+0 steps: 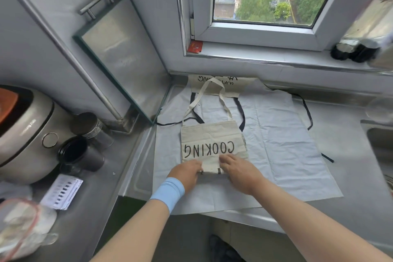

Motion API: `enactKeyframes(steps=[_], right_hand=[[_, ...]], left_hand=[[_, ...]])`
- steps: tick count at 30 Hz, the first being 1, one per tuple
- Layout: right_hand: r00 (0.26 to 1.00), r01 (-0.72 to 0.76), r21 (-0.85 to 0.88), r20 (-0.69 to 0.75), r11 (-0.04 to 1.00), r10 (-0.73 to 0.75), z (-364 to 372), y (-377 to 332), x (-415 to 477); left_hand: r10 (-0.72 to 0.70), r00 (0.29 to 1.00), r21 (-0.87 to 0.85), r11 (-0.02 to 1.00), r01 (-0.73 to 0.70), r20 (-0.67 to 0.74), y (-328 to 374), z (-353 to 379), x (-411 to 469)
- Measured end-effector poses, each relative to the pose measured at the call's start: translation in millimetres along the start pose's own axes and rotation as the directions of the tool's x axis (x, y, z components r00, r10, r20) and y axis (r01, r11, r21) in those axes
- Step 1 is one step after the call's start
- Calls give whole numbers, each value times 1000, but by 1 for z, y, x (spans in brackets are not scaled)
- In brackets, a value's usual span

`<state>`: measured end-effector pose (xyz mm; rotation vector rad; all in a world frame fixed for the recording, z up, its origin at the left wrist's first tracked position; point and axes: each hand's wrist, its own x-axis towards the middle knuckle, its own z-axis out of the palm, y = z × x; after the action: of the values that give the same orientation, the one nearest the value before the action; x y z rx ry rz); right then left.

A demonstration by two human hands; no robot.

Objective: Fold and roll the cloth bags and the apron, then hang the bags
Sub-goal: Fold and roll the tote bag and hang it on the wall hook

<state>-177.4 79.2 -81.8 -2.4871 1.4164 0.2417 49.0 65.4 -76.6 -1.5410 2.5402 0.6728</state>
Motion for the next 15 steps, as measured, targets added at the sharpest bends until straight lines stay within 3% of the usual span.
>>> enactKeyframes(steps=[2,5,8,12,15], right_hand=[[997,-75,68,-31,995,77,-11,4,0],[982,-181,128,77,975,172,-32,13,4],[971,-201,142,162,969,178,-50,22,10],[983,-169,122,98,978,157,-58,39,29],[973,-230,113,47,967,226,-56,52,45]], left_hand=[[-52,998,-40,998,54,47,5,-14,4],[-109,984,-103,987,125,143,6,-31,9],[-208,950,-182,950,252,234,1,-41,15],[-288,939,-214,921,325,188,-10,-48,31],[-340,932,-289,886,363,129,-20,-47,44]])
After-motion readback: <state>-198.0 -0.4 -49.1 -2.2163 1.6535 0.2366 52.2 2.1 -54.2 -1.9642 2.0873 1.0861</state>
